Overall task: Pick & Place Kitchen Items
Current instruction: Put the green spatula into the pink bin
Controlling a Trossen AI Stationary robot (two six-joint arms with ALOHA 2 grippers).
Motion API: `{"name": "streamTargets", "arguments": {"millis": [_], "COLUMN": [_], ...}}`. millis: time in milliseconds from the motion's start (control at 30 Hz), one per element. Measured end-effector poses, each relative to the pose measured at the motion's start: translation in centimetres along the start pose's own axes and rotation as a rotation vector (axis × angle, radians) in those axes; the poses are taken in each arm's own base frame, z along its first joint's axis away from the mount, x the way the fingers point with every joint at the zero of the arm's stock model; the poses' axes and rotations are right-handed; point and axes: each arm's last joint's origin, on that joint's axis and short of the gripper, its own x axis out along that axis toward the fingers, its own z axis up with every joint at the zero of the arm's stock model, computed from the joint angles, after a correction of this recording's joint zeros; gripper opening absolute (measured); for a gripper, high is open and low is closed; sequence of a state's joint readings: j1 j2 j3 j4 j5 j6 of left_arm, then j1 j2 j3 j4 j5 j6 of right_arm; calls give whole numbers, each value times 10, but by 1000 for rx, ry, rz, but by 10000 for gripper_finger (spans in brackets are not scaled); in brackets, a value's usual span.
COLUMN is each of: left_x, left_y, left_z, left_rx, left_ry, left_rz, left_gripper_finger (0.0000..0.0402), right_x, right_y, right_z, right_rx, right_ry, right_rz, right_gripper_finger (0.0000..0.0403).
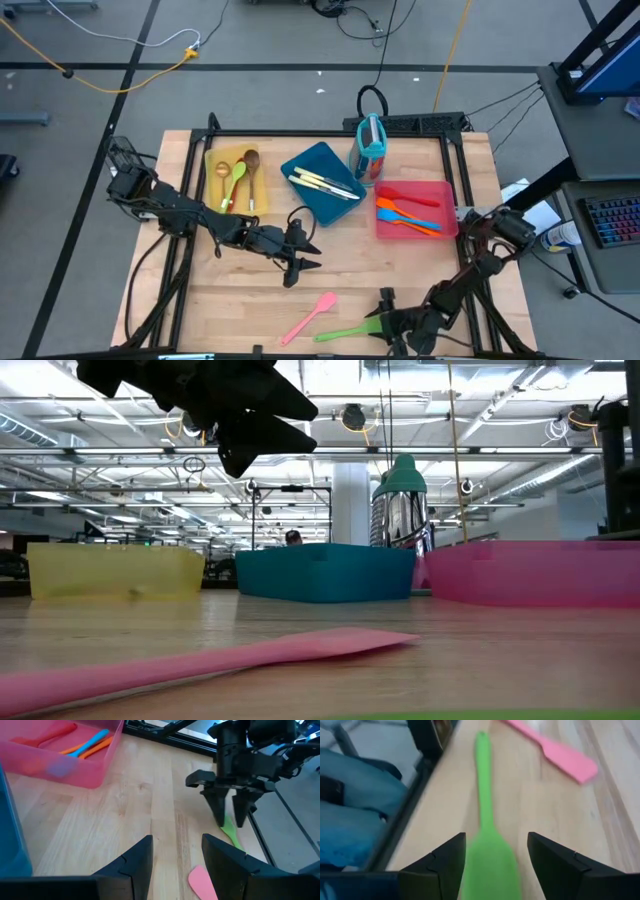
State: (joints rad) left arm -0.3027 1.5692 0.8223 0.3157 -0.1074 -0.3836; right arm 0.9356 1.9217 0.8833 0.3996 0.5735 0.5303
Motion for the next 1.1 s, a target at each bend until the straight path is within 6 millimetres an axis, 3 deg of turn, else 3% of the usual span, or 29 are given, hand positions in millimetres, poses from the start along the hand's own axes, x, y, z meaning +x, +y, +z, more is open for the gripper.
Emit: {"name": "streamTargets", "arguments": {"millis": [300,533,800,1100], "left_x": [0,0,0,0], "left_y": [0,0,0,1], "left_z": [0,0,0,0], "left_rx": [4,4,5,5], "left_ry": [0,0,-5,-13], "left_rz": [0,0,13,33], "left_gripper_finger": [175,175,175,175], "right_x": [-2,-4,-5,-5], "right_y": [-3,-9,-22,-26], "right_z": [-9,-18,-32,-37], "right_rx": [0,-15,88,132], "right_ry": [76,99,199,231], "right_rz": [-40,-49,-18,19], "right_gripper_finger": [236,229,190,105]}}
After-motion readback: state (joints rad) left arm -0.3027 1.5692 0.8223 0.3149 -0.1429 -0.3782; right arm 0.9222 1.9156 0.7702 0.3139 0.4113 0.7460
